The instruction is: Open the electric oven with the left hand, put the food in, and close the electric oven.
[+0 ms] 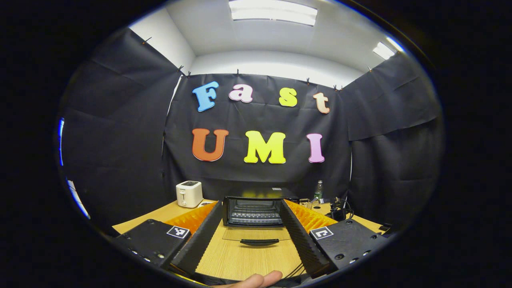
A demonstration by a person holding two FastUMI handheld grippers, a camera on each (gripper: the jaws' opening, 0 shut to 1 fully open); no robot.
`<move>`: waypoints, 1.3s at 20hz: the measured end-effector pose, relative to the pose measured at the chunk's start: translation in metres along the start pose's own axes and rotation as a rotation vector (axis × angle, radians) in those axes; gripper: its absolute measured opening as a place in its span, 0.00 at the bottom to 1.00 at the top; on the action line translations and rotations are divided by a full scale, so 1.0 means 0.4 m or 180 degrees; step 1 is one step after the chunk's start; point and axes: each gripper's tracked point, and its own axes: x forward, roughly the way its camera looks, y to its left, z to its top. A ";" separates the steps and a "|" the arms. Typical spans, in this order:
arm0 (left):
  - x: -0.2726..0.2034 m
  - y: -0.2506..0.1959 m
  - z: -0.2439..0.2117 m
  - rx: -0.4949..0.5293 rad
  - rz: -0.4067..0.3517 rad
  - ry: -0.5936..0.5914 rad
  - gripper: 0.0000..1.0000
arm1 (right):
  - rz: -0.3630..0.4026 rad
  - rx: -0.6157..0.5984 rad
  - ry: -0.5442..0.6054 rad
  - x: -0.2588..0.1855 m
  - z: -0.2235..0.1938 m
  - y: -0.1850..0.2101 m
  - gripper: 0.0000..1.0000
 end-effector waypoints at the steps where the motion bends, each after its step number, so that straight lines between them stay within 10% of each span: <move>1: 0.001 -0.004 -0.003 -0.0011 -0.0011 0.0017 0.94 | 0.0006 0.0003 0.0035 0.002 -0.004 0.002 0.63; 11: -0.003 0.017 -0.018 -0.0041 -0.0068 0.0086 0.94 | 0.0237 0.1038 -0.0312 -0.087 0.092 0.030 0.53; 26: -0.047 0.092 -0.013 0.0146 -0.0067 0.0025 0.94 | 0.0948 0.1844 -0.1028 0.000 0.304 0.469 0.54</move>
